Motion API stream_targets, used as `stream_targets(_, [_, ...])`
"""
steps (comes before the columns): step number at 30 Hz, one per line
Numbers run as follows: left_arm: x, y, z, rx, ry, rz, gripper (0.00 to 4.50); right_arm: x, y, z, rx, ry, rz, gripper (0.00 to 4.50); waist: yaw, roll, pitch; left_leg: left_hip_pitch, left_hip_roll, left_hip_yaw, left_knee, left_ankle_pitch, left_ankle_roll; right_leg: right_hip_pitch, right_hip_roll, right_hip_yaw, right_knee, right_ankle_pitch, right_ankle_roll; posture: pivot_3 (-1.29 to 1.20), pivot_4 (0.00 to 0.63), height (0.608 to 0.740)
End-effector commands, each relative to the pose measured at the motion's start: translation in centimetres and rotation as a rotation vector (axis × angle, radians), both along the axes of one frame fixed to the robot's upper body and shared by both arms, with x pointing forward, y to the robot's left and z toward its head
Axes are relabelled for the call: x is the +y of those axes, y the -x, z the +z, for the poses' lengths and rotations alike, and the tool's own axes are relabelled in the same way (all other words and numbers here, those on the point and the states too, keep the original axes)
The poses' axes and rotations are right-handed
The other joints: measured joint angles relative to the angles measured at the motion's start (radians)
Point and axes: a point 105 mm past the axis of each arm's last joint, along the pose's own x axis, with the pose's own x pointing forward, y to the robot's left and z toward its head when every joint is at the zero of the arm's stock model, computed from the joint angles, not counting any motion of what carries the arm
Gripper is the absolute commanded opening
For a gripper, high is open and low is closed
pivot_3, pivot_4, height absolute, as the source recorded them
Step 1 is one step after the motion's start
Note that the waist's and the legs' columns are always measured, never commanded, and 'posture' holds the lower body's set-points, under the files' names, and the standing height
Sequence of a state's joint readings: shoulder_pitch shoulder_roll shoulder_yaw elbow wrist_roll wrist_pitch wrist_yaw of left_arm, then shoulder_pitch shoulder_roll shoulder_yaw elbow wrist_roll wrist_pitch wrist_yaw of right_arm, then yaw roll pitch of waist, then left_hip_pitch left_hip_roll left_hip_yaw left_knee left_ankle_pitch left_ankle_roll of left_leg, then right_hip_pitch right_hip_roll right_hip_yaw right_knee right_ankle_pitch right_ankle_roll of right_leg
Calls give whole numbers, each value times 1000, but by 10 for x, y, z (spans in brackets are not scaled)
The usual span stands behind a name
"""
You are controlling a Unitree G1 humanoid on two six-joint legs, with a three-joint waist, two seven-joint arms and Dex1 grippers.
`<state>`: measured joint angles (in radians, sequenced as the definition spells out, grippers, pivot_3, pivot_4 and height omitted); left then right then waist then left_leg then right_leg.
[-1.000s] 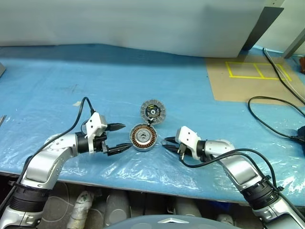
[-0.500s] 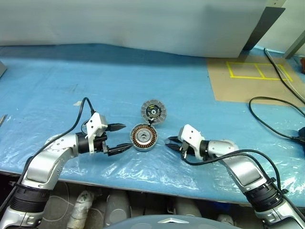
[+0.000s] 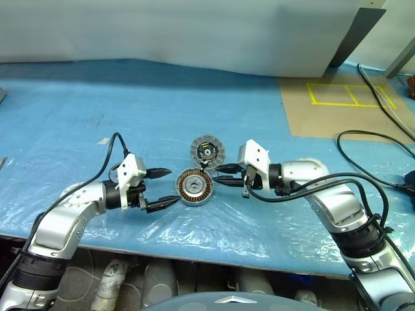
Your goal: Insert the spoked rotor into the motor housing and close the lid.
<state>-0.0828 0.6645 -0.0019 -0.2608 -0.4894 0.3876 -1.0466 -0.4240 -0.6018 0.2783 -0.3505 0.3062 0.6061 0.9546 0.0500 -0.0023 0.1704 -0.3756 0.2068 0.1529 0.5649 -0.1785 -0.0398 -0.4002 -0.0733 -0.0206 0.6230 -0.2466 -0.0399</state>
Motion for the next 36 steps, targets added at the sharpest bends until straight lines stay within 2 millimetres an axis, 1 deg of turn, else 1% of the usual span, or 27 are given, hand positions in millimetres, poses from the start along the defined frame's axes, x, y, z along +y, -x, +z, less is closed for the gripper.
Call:
stream_targets(1, [-2, 12, 13, -58, -20, -83, 4411, 12, -1, 4, 0, -5, 80, 631, 0, 0, 0, 0, 0, 0, 0, 0, 0, 0, 0, 0, 0, 0, 0, 0, 150, 740])
stream_targets(6, [-2, 23, 6, -93, -95, -162, 4411, 21, -5, -5, 20, 11, 126, 631, -1, 0, 0, 0, 0, 0, 0, 0, 0, 0, 0, 0, 0, 0, 0, 0, 150, 740])
stream_targets(9, [-5, 24, 6, -121, -97, -167, 4411, 28, -11, -13, 22, 25, 145, 631, -2, 0, 0, 0, 0, 0, 0, 0, 0, 0, 0, 0, 0, 0, 0, 0, 150, 740])
stream_targets(13, [-9, 26, 5, -161, -108, -179, 4411, 38, -14, -18, 23, 29, 180, 631, -3, 0, 0, -1, 0, 0, 1, 0, 0, 0, 0, 0, 1, 0, 0, 0, 150, 740])
stream_targets(19, [-9, 23, 7, -162, -87, -162, 4411, 43, -18, -33, 27, 62, 199, 631, -3, 0, 0, -1, 0, 0, 1, 0, 0, -1, 0, 0, 1, 0, 0, 0, 150, 740])
stream_targets(29, [-4, 21, 3, -152, -93, -144, 4411, 44, -27, -35, 6, 56, 172, 631, -3, 0, 0, -1, 0, 0, 1, 0, 0, -1, 0, 0, 1, 0, 0, 0, 150, 740])
stream_targets(36, [-3, 20, 2, -152, -90, -135, 4411, 41, -28, -38, -7, 78, 172, 631, -3, 0, 0, -1, 0, 0, 1, 0, 0, -1, 0, 0, 1, 0, 0, 0, 150, 740])
